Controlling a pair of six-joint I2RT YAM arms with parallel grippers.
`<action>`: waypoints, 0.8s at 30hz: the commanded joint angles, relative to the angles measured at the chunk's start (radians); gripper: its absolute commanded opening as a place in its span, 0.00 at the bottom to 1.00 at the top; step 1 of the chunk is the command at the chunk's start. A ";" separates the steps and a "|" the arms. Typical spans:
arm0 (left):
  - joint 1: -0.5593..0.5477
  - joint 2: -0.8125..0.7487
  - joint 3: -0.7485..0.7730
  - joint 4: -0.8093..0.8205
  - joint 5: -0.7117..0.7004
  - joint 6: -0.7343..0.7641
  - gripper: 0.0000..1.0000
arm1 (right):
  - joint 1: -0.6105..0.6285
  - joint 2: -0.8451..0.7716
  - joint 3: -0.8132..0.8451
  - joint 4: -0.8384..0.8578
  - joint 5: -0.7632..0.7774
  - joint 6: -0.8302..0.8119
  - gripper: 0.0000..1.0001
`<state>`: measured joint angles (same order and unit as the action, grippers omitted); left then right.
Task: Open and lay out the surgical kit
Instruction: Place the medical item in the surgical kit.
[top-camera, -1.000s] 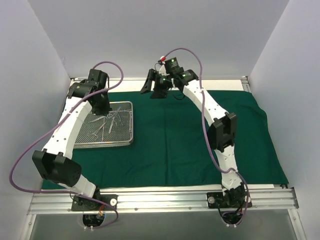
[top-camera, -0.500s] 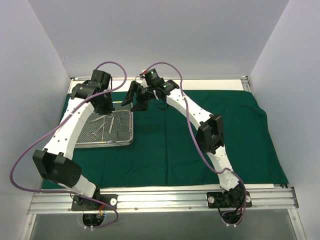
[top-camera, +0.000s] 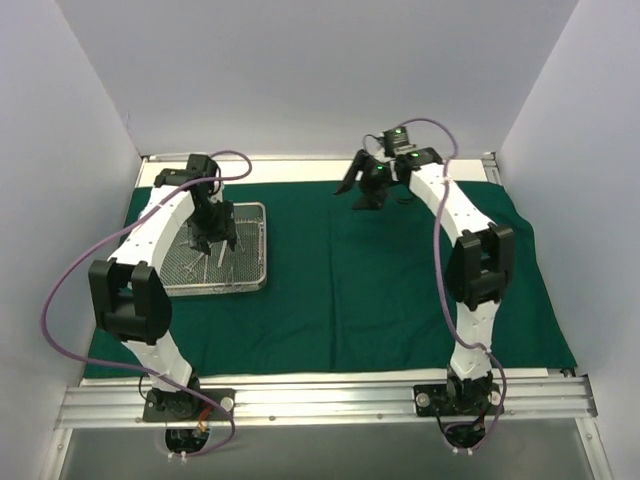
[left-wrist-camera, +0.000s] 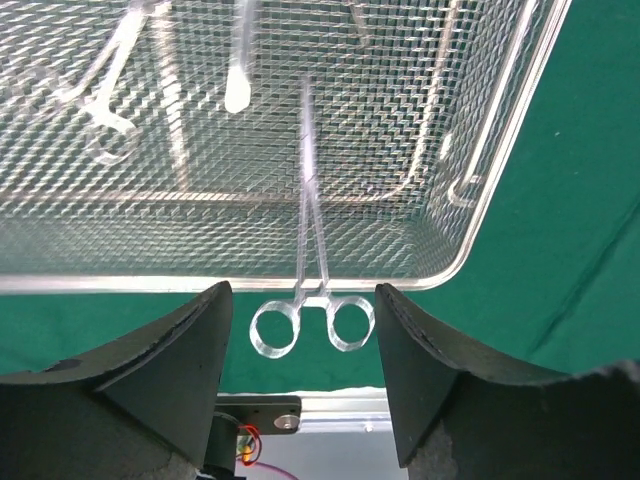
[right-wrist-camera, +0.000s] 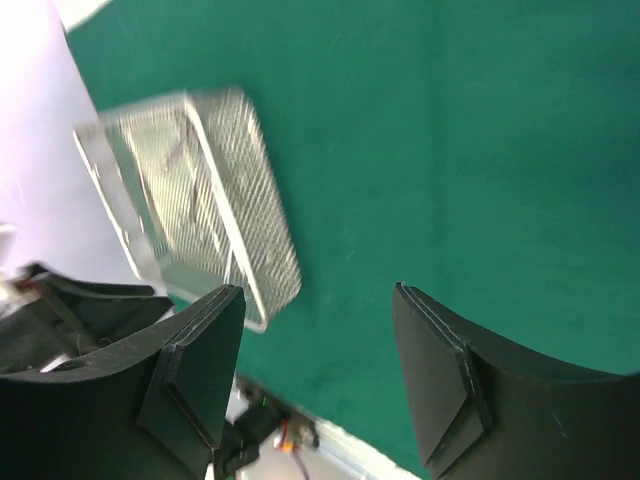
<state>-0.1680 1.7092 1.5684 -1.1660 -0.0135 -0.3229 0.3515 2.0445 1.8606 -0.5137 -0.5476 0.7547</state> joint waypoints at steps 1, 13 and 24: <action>0.013 0.125 0.105 -0.029 0.122 0.067 0.68 | -0.043 -0.119 -0.011 -0.052 0.026 -0.081 0.61; 0.013 0.259 0.119 -0.106 0.109 0.038 0.56 | -0.101 -0.158 -0.055 -0.034 -0.015 -0.087 0.61; -0.010 0.296 0.042 -0.064 0.069 0.016 0.56 | -0.118 -0.195 -0.159 0.026 -0.046 -0.055 0.61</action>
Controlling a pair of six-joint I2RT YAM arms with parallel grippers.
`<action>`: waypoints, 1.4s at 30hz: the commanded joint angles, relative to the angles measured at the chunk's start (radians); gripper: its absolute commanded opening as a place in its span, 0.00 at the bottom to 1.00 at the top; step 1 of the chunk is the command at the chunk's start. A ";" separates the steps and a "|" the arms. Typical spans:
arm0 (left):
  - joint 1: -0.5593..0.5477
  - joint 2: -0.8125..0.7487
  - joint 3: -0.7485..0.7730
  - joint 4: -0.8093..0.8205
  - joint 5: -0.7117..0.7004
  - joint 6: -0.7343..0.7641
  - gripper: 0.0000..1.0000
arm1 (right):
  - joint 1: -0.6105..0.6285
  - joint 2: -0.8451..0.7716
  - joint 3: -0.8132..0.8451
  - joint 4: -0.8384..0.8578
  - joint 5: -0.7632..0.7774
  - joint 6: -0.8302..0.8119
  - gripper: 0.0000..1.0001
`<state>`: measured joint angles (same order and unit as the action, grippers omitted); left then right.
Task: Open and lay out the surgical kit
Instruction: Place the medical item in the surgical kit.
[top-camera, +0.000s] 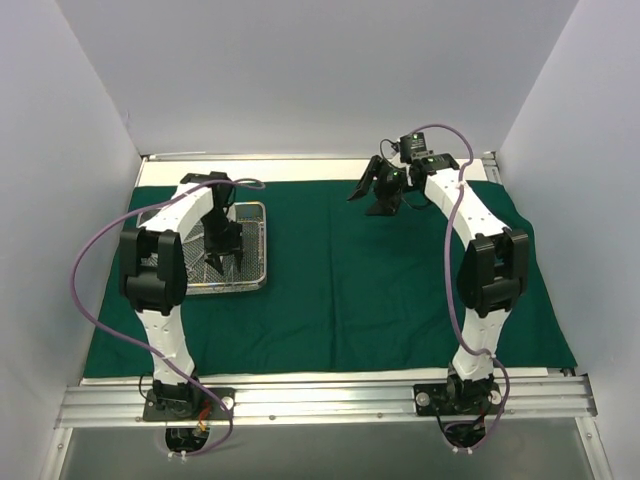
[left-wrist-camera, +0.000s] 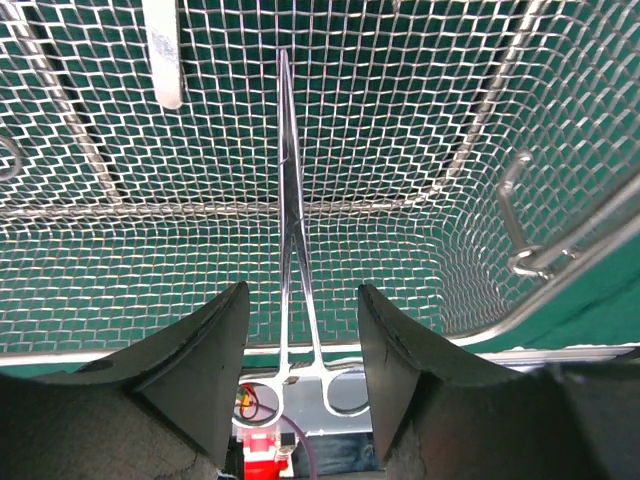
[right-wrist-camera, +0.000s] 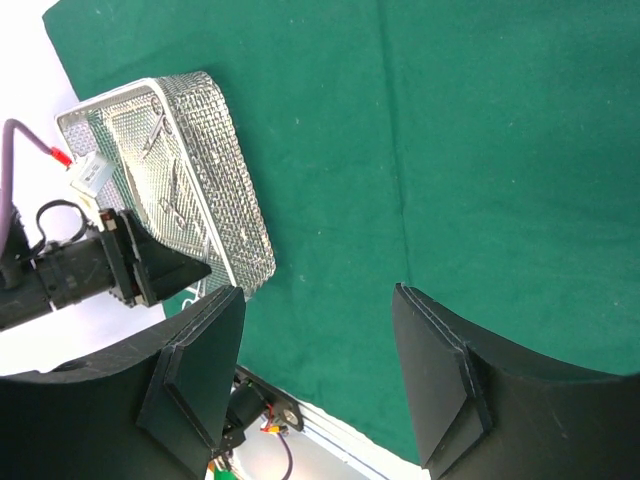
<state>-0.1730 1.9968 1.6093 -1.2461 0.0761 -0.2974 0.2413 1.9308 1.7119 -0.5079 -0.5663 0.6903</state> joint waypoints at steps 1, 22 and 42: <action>-0.005 0.017 0.004 0.017 -0.025 -0.009 0.56 | -0.008 -0.082 -0.014 0.025 -0.029 0.009 0.61; -0.005 -0.059 0.259 -0.059 0.000 -0.015 0.02 | -0.007 -0.059 0.052 0.020 -0.087 -0.096 0.64; -0.063 -0.273 0.110 0.921 0.637 -0.764 0.02 | 0.277 -0.085 -0.121 1.014 -0.347 0.282 0.58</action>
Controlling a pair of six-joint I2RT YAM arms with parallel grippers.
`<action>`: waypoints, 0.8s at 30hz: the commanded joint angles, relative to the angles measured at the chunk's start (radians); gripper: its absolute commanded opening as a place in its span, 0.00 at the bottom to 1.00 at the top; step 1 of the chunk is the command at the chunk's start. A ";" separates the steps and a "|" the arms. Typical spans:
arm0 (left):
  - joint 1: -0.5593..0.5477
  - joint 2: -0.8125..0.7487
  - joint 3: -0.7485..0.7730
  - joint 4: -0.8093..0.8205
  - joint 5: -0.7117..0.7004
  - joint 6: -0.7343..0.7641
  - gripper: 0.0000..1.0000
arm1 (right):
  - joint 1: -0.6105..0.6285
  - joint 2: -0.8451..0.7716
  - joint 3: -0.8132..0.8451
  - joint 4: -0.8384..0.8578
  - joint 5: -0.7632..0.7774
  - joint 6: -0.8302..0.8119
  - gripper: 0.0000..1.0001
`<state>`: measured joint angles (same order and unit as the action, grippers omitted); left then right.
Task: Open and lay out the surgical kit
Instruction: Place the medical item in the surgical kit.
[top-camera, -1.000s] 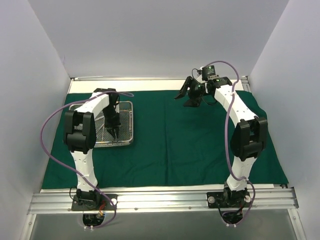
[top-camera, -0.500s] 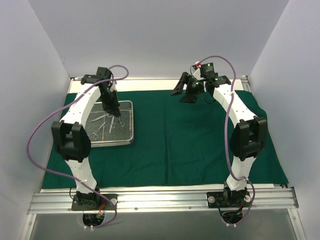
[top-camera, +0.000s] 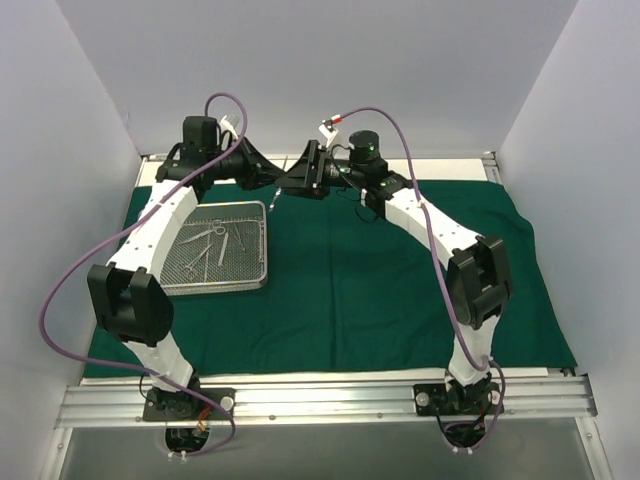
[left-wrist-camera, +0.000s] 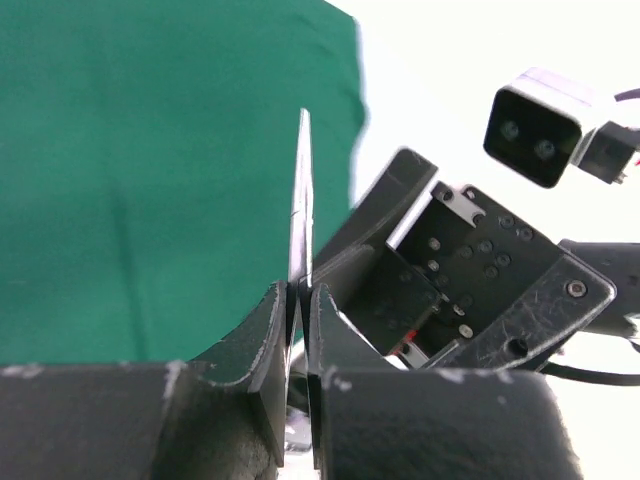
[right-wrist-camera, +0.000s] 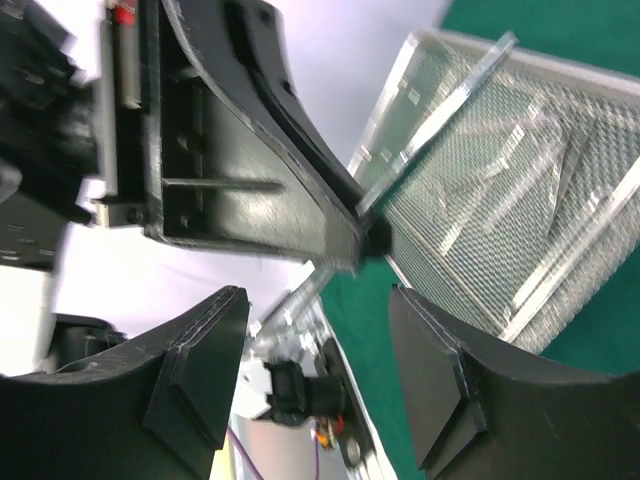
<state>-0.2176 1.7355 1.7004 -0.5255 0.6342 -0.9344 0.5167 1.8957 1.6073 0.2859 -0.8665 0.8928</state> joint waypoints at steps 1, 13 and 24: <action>-0.020 -0.013 0.018 0.193 0.079 -0.121 0.02 | 0.000 -0.064 -0.038 0.240 -0.040 0.083 0.59; -0.040 -0.054 -0.067 0.312 0.096 -0.211 0.02 | -0.001 -0.072 -0.063 0.240 -0.040 0.078 0.51; -0.042 -0.027 -0.061 0.374 0.094 -0.245 0.05 | -0.003 -0.066 -0.087 0.329 -0.046 0.185 0.00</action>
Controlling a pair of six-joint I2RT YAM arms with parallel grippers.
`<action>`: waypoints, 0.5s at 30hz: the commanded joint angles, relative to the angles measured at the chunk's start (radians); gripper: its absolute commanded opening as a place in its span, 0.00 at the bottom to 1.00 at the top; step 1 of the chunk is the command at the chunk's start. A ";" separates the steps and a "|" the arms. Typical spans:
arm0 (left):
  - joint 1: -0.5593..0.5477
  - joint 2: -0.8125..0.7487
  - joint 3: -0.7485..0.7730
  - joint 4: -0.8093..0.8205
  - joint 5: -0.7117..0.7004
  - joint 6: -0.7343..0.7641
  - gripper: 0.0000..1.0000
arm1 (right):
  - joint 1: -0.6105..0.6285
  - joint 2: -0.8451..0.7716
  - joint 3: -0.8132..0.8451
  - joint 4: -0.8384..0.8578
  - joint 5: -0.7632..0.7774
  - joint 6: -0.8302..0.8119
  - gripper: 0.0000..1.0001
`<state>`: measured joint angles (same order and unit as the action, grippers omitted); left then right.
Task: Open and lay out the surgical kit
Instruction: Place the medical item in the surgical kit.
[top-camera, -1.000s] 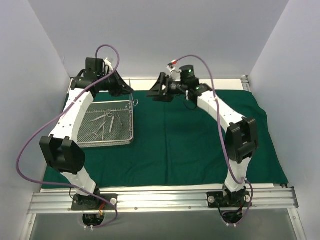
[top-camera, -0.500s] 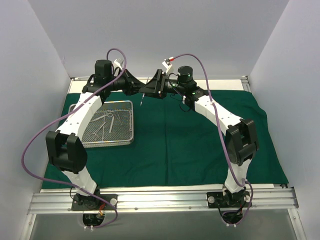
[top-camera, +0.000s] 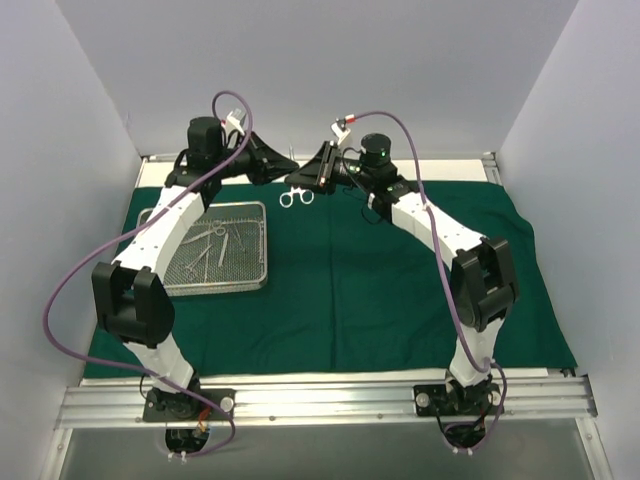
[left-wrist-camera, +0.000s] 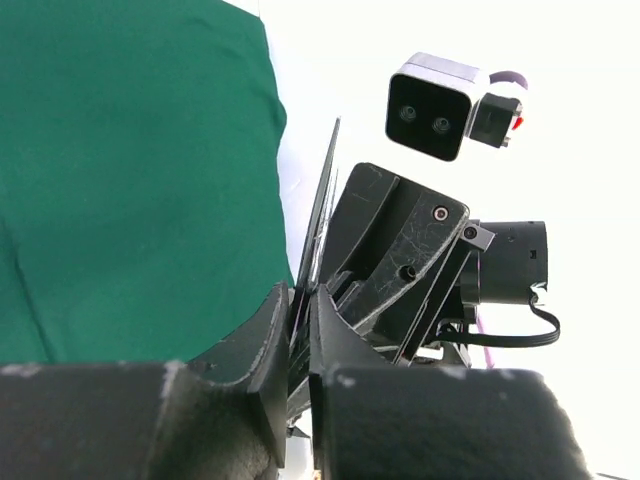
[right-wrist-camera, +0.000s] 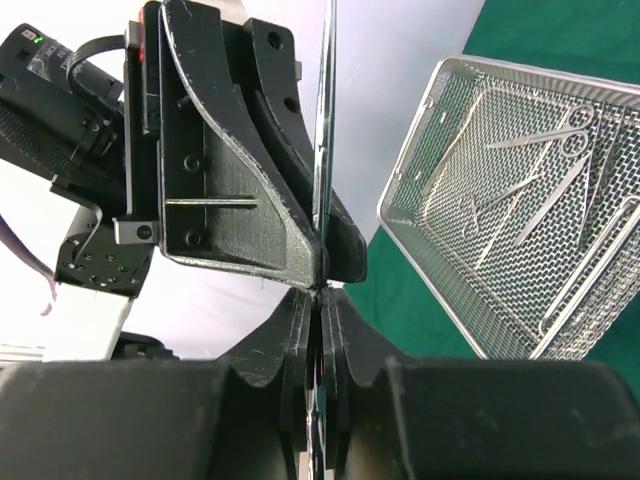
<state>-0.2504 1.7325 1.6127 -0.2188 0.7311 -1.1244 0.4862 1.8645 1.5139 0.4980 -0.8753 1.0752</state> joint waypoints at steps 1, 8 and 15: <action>-0.006 -0.025 0.029 0.056 -0.005 -0.046 0.14 | 0.025 -0.034 0.005 0.111 -0.027 0.003 0.00; 0.101 -0.027 0.173 -0.277 -0.108 0.192 0.87 | -0.023 -0.048 0.035 -0.256 0.036 -0.205 0.00; 0.134 0.002 0.404 -0.763 -0.450 0.553 0.94 | -0.170 -0.016 0.244 -1.031 0.431 -0.679 0.00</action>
<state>-0.0971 1.7432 1.9160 -0.7109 0.4759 -0.7929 0.3950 1.8683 1.6218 -0.1268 -0.6987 0.6796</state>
